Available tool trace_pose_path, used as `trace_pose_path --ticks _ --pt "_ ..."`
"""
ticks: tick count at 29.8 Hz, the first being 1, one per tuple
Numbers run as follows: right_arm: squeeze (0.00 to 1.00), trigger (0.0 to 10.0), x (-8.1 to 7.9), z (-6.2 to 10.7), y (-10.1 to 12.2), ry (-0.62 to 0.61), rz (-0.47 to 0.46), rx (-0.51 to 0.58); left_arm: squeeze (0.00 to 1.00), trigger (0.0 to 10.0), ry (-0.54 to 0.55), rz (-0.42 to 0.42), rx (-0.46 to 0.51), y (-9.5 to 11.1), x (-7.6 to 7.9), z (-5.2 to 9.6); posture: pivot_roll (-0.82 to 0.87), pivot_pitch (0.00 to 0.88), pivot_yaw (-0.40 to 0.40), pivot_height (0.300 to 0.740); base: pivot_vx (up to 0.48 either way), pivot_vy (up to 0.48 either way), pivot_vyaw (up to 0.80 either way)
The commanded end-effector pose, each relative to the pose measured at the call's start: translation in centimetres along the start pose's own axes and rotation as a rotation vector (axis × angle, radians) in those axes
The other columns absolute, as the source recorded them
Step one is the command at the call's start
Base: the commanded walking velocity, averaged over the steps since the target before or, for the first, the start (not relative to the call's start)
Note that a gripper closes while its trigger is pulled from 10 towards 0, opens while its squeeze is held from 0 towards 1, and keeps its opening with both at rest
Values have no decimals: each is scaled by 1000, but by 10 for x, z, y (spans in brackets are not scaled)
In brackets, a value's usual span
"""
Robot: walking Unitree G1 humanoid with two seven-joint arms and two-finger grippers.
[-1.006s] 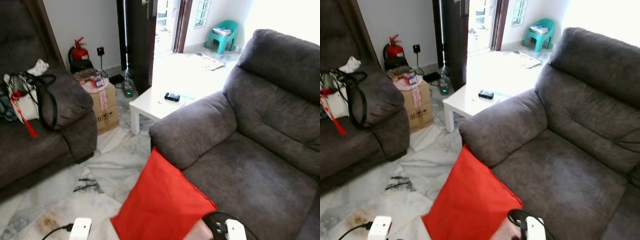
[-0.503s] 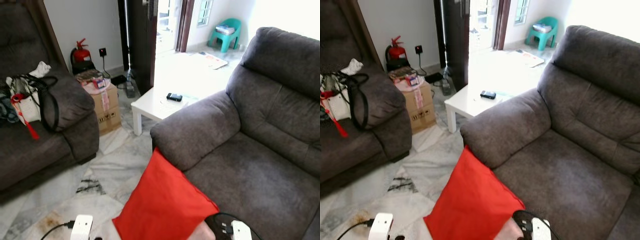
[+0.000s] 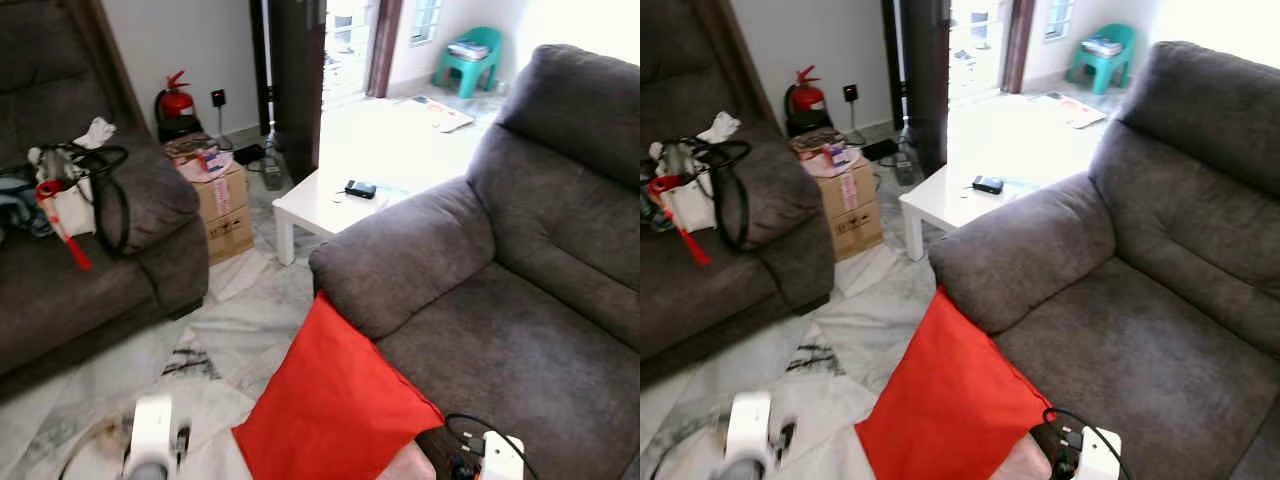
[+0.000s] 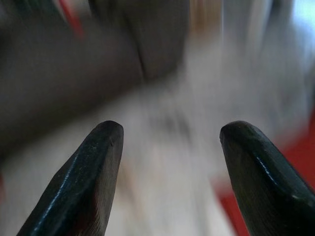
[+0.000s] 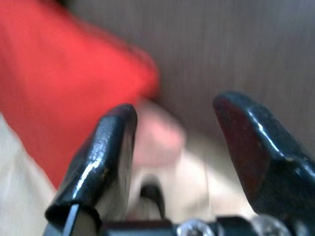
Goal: Move the pillow to the sofa from floor
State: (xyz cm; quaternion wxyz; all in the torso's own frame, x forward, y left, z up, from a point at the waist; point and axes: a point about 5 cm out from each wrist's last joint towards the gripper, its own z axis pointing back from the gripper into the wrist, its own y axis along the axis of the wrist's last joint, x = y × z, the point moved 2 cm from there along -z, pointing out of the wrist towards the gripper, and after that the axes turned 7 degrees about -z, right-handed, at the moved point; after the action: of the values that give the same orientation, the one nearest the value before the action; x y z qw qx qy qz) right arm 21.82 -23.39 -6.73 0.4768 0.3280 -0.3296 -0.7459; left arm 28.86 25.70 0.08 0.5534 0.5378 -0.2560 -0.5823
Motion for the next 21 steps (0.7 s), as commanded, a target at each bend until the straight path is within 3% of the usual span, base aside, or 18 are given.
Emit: trace_pose_path --ticks 1,5,9,16,21 --pt "0 10000 3 -9 44 6 20 163 0 10000 17 -6 68 13 -1 -2 -85 7 -24 740 0 0 0" --pt "0 10000 -12 -11 77 74 38 328 0 10000 -4 -6 239 49 -1 -9 -79 0 -18 740 0 0 0" --pt "0 10000 -24 -7 93 132 50 436 0 10000 -9 -23 344 68 2 -7 -82 0 -8 740 0 0 0" --pt "0 10000 -33 13 97 187 86 565 0 10000 -11 -76 503 84 6 13 -68 0 -9 740 0 0 0" --pt "0 10000 -35 24 93 189 95 593 0 10000 -10 -90 470 68 3 20 -57 0 -6 740 0 0 0"
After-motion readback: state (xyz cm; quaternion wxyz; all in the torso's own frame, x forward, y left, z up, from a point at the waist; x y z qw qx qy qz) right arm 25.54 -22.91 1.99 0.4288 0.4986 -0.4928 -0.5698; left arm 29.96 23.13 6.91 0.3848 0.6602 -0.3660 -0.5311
